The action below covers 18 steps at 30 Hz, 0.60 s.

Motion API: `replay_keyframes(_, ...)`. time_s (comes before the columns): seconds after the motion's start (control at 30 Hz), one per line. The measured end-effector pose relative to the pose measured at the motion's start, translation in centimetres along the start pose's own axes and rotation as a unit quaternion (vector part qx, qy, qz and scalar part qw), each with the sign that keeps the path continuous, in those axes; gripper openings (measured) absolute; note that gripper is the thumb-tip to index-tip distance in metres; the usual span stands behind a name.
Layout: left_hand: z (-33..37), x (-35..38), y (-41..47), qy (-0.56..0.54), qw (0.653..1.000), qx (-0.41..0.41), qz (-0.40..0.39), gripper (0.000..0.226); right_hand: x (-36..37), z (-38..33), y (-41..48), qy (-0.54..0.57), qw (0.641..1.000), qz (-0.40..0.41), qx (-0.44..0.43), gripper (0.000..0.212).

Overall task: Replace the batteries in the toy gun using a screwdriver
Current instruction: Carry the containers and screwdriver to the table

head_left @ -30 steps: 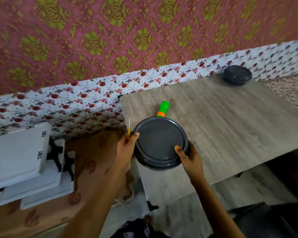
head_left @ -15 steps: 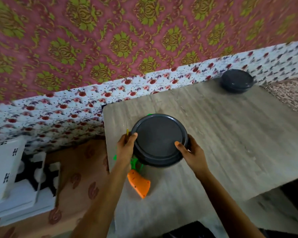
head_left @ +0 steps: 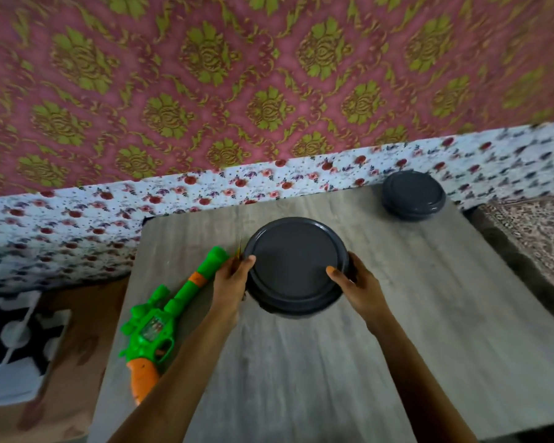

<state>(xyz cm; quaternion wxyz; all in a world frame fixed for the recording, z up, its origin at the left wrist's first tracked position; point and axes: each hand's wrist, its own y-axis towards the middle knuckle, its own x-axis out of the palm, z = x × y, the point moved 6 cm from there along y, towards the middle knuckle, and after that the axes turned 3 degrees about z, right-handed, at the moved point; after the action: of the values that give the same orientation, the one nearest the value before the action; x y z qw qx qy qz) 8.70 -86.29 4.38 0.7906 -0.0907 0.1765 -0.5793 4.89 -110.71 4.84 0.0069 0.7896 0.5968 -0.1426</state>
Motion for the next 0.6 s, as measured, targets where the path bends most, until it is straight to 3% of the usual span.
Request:
replay_keyframes(0.2,2.0,4.4,1.1,-0.013,0.999,0.010,-0.037,0.008,-2.9,0.7,1.9,0.032,0.998,-0.017,0.044,0.065)
replay_keyframes(0.3,1.9,6.7,2.2,-0.032,0.999,-0.006,-0.044,0.017,-4.5,1.1,3.0,0.057,0.997,-0.013,0.053,0.064)
replay_keyframes(0.47,2.1,12.1,4.7,-0.019,0.997,-0.024,-0.071,0.011,-6.9,2.2,7.7,0.083,0.995,-0.003,0.058,0.051)
replay_keyframes(0.6,2.3,16.6,8.0,-0.005,0.998,-0.008,-0.055,0.018,-7.9,4.3,13.3,0.114,0.990,0.010,0.080,0.054)
